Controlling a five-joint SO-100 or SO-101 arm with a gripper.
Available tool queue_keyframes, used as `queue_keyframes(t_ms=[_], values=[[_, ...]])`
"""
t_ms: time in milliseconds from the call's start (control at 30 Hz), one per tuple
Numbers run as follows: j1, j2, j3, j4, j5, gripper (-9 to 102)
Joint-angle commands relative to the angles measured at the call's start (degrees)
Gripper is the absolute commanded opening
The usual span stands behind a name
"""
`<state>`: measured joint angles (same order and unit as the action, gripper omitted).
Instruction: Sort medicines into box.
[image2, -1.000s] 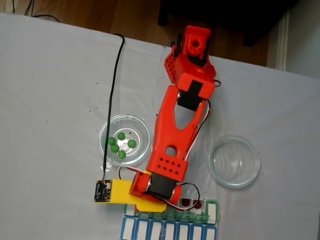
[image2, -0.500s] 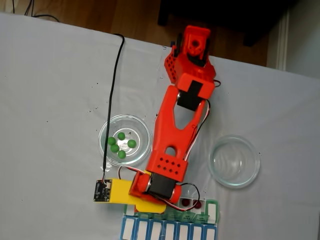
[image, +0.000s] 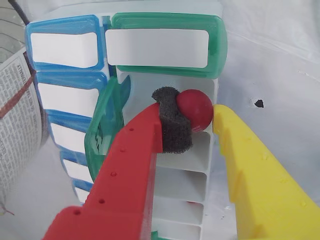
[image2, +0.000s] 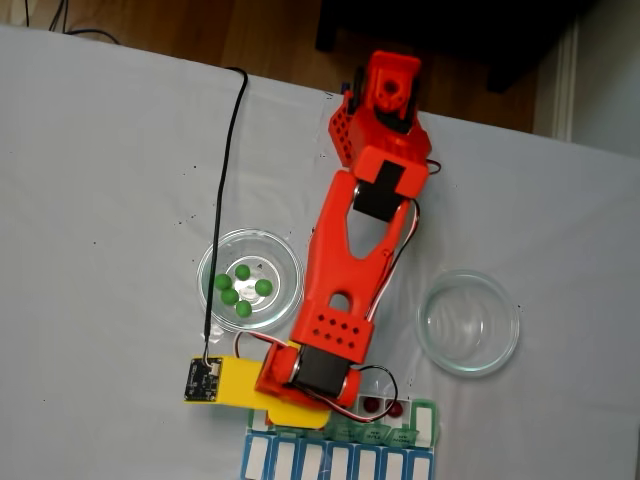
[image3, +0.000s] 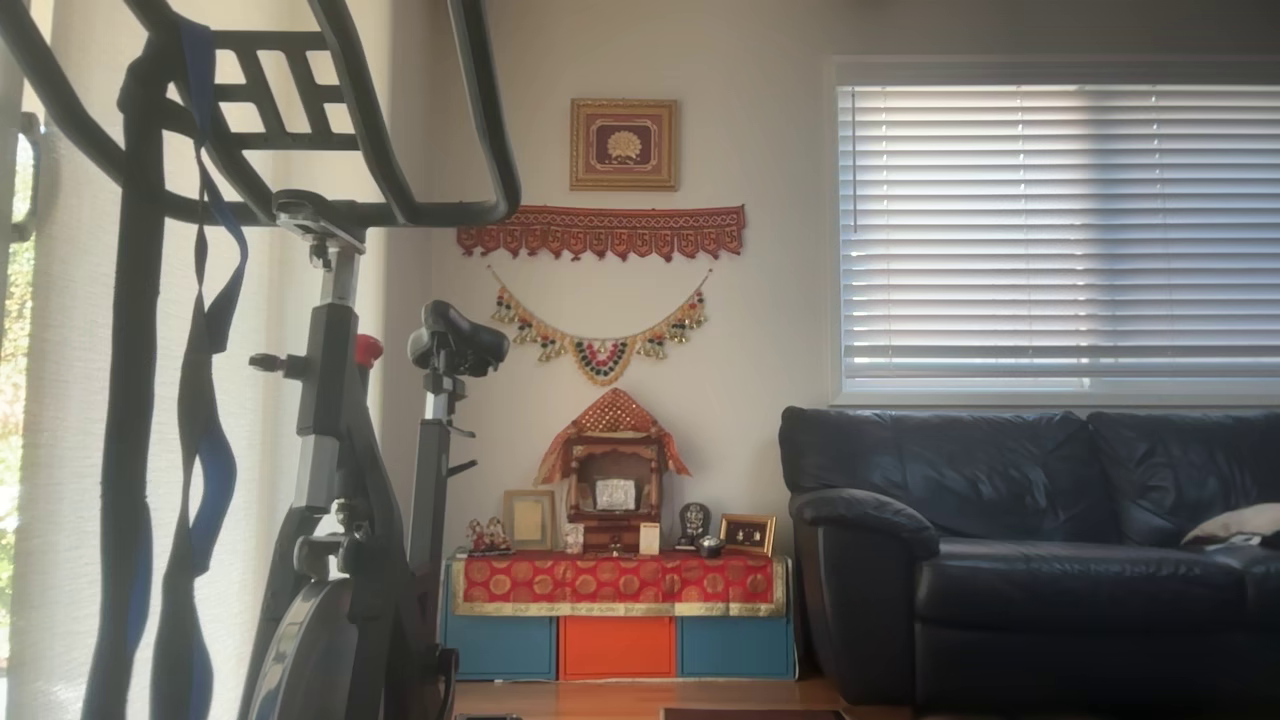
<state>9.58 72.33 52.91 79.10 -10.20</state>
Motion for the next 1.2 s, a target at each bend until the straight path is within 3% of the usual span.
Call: queue_keyframes(t_ms=[0, 400, 1167], values=[[0.35, 9.84, -5.8, -0.79, 0.26, 1], [-1.67, 11.07, -1.23, -6.24, 3.08, 1], [-2.46, 8.61, 0.44, -8.96, 0.79, 1]])
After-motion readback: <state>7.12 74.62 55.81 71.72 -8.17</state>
